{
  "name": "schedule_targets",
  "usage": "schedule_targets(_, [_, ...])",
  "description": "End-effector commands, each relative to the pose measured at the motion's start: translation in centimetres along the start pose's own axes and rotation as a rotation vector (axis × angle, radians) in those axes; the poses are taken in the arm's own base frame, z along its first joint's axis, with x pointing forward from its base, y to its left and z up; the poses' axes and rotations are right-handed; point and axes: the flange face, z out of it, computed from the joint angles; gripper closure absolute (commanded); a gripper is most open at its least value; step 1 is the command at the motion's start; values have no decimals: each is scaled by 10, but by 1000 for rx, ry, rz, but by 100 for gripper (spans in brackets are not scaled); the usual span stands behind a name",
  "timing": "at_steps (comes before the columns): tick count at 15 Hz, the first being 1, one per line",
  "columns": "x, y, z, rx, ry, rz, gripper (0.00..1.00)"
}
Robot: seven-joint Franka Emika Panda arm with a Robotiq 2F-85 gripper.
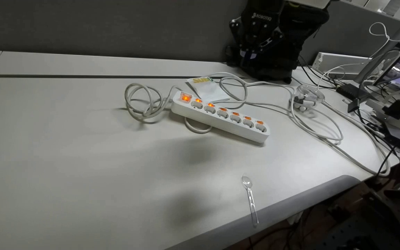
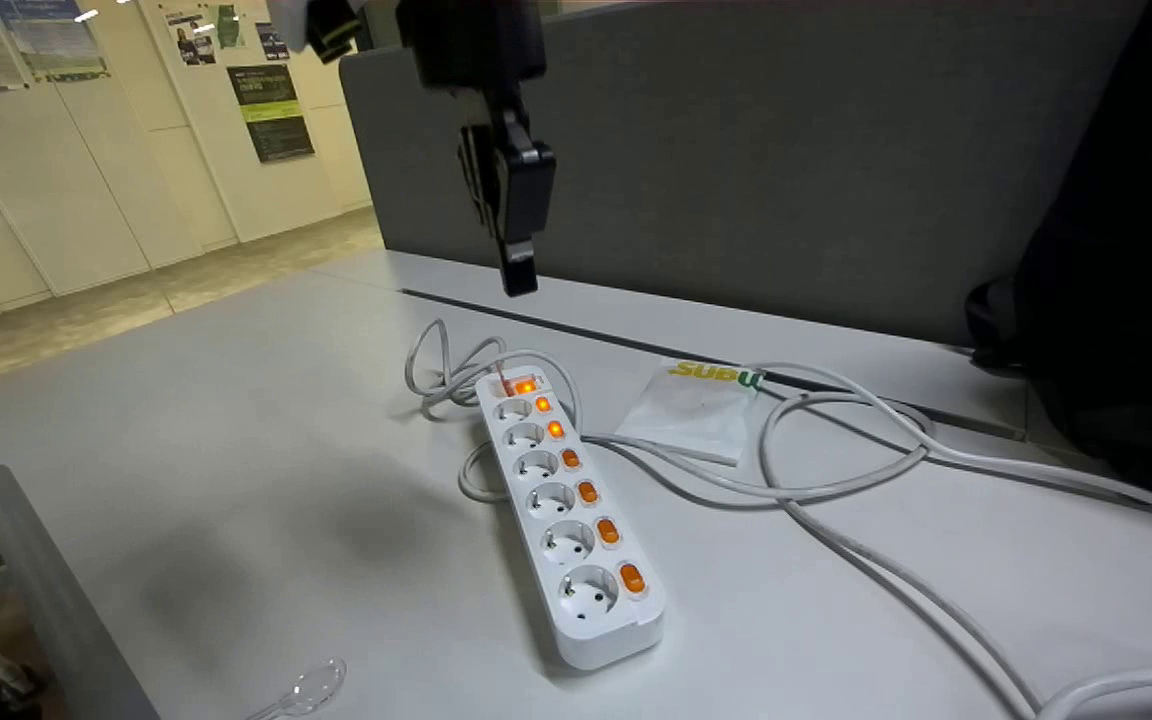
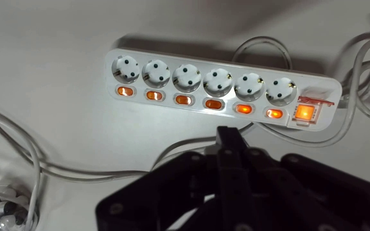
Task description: Switch off the third switch from the left
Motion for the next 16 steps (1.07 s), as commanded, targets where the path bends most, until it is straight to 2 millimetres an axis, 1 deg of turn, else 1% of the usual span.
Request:
schedule_targets(1, [10, -19, 24, -34, -18, 41, 100])
schedule_targets(4, [12, -30, 46, -3, -44, 82, 100])
schedule_targets(5, [3, -23, 41, -13, -40, 30, 99])
schedule_targets(7, [5, -27, 51, -6, -51, 41, 99])
schedule_targets(10, [7, -28, 52, -5, -51, 45, 100])
schedule_targets(12, [3, -27, 52, -21, -2, 57, 100])
schedule_targets(16, [10, -27, 55, -18, 113, 88, 100])
